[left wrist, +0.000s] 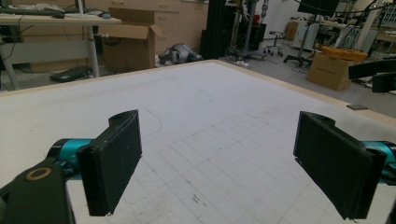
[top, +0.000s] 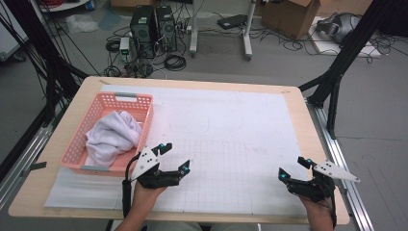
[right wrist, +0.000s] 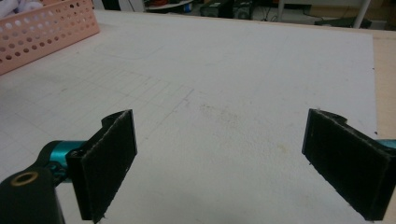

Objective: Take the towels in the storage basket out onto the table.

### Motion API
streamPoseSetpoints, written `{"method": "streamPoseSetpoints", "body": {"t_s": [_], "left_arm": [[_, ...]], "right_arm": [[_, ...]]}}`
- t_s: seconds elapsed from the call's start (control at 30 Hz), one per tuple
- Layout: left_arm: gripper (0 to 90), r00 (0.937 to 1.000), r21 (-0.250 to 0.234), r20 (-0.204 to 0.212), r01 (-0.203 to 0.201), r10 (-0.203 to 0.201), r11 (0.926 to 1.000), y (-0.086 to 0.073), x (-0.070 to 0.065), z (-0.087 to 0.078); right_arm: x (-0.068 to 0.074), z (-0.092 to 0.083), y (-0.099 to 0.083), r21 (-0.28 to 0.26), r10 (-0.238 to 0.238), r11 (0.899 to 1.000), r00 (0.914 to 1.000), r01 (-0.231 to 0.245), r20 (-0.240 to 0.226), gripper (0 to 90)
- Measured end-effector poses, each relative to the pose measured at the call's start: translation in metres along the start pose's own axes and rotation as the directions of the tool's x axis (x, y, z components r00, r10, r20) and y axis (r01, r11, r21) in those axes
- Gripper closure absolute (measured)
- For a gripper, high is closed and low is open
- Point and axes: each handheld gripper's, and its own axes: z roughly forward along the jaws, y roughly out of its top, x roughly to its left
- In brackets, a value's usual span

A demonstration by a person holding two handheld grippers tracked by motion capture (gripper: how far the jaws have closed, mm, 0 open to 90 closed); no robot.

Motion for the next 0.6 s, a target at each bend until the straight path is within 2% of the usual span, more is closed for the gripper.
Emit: {"method": "streamPoseSetpoints", "body": {"t_s": [0.1,0.17,0.27,0.6], "left_arm": [[16.4,0.9998,0.001,0.007,0.018,-0.018,0.9998,0.0003,0.0014,0.0029],[16.3,0.9999,-0.002,0.004,0.01,-0.01,0.9999,0.0017,0.0013,0.0035],[16.2,0.9998,-0.003,0.003,0.018,-0.018,0.9998,0.0018,0.0017,0.0034],[16.4,0.9994,0.011,0.01,0.032,-0.032,0.9994,0.0007,0.005,0.0049]], "right_arm": [[-0.0014,0.0014,-0.0005,0.006,0.004,1.0,1.0,-0.004,0.0,8.7],[-0.0032,0.0041,-0.001,0.014,0.008,1.0,1.0,-0.008,0.0,8.7],[-0.0018,0.0051,-0.0008,0.018,-0.006,1.0,0.9999,0.006,-0.012,8.7],[-0.0016,0.0082,-0.0019,0.025,0.002,1.0,0.9997,-0.001,-0.026,8.7]]}}
